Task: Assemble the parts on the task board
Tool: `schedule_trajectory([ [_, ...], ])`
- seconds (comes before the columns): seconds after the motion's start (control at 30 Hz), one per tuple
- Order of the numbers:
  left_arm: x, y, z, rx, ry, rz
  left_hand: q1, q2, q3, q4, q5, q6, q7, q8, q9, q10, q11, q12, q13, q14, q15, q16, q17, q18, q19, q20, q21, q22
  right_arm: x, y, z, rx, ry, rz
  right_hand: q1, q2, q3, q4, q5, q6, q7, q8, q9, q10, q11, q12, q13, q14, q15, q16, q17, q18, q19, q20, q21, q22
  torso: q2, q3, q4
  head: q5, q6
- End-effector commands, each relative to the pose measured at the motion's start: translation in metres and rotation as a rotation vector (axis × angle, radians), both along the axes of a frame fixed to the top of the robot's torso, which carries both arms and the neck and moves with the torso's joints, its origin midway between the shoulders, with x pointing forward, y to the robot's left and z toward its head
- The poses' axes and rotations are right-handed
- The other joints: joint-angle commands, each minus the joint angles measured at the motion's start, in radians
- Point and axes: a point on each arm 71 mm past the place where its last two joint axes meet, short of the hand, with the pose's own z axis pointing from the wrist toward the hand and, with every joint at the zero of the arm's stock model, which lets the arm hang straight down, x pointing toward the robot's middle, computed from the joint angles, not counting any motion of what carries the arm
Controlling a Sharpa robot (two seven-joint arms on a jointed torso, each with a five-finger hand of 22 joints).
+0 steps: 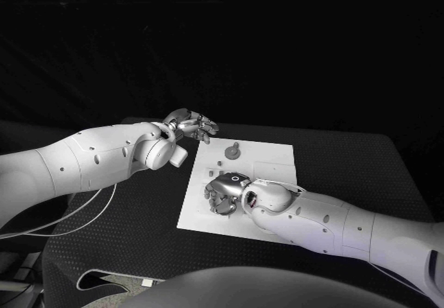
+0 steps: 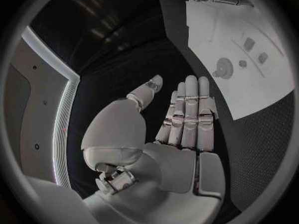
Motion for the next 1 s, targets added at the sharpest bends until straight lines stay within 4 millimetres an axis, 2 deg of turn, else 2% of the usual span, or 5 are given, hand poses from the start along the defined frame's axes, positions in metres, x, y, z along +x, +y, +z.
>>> schedule_trajectory([
  [0.03, 0.000, -0.002, 0.001, -0.012, 0.001, -0.015, -0.010, 0.001, -0.003, 0.004, 0.003, -0.008, 0.000, 0.007, -0.001, -0.007, 0.003, -0.001, 0.001, 0.005, 0.000, -0.005, 0.001, 0.004, 0.003, 0.002, -0.006, -0.002, -0.002, -0.002, -0.003, 0.020, 0.024, -0.011, -0.008, -0.005, -0.009, 0.002, 0.002, -0.016, 0.001, -0.008, -0.005, -0.019, 0.004, -0.011, -0.004, -0.010, 0.010, 0.003, -0.003, 0.004, -0.014, 0.004, 0.002, 0.021, 0.000, 0.0003, 0.0003, 0.000, 0.000],
  [0.57, 0.000, -0.001, 0.001, -0.010, 0.001, -0.011, -0.010, 0.001, -0.003, 0.004, 0.003, -0.009, 0.000, 0.007, -0.002, -0.008, 0.003, -0.001, 0.001, 0.005, 0.000, -0.007, 0.003, 0.004, 0.003, 0.002, -0.006, -0.002, -0.004, -0.013, 0.008, 0.094, 0.002, -0.036, 0.004, -0.006, -0.013, 0.003, 0.003, -0.010, 0.010, 0.001, -0.004, -0.016, 0.004, -0.009, -0.005, -0.014, 0.011, 0.008, -0.006, 0.006, -0.018, 0.006, 0.006, 0.022, 0.000, 0.0010, -0.0004, -0.001, 0.000],
  [0.87, 0.001, 0.002, 0.000, -0.007, 0.001, -0.005, -0.010, 0.001, -0.003, 0.004, 0.003, -0.009, 0.000, 0.007, -0.002, -0.008, 0.003, -0.001, 0.001, 0.005, 0.000, -0.007, 0.004, 0.004, 0.003, 0.002, -0.006, -0.002, 0.012, -0.033, 0.051, 0.266, 0.037, -0.115, -0.007, -0.020, -0.025, 0.017, 0.002, -0.010, 0.026, 0.006, -0.006, 0.005, -0.005, 0.005, 0.002, -0.006, 0.002, 0.018, -0.008, 0.006, -0.011, 0.004, 0.015, 0.021, 0.000, 0.0018, -0.0016, -0.010, 0.006],
  [0.9, 0.001, 0.002, 0.000, -0.007, 0.001, -0.005, -0.010, 0.001, -0.003, 0.004, 0.003, -0.009, 0.000, 0.007, -0.002, -0.008, 0.003, -0.001, 0.001, 0.005, 0.000, -0.007, 0.004, 0.004, 0.003, 0.002, -0.006, -0.002, 0.016, -0.038, 0.058, 0.286, 0.056, -0.135, -0.010, -0.022, -0.029, 0.021, 0.002, -0.007, 0.033, 0.008, -0.006, 0.015, -0.009, 0.012, 0.007, -0.003, -0.001, 0.022, -0.009, 0.006, -0.007, 0.002, 0.017, 0.022, -0.001, 0.0016, -0.0010, -0.012, 0.007],
  [1.0, 0.001, 0.004, 0.000, -0.006, 0.005, -0.002, -0.010, 0.001, -0.004, 0.004, 0.003, -0.009, 0.000, 0.007, -0.002, -0.008, 0.003, -0.001, 0.001, 0.005, 0.000, -0.007, 0.004, 0.004, 0.003, 0.002, -0.006, -0.002, 0.032, -0.061, 0.077, 0.342, 0.115, -0.213, -0.018, -0.020, -0.042, 0.032, 0.002, 0.011, 0.023, 0.024, 0.001, 0.068, -0.030, 0.053, 0.044, 0.013, -0.020, 0.042, -0.005, 0.006, 0.009, -0.005, 0.030, 0.022, -0.001, 0.0019, -0.0014, -0.022, 0.018],
])
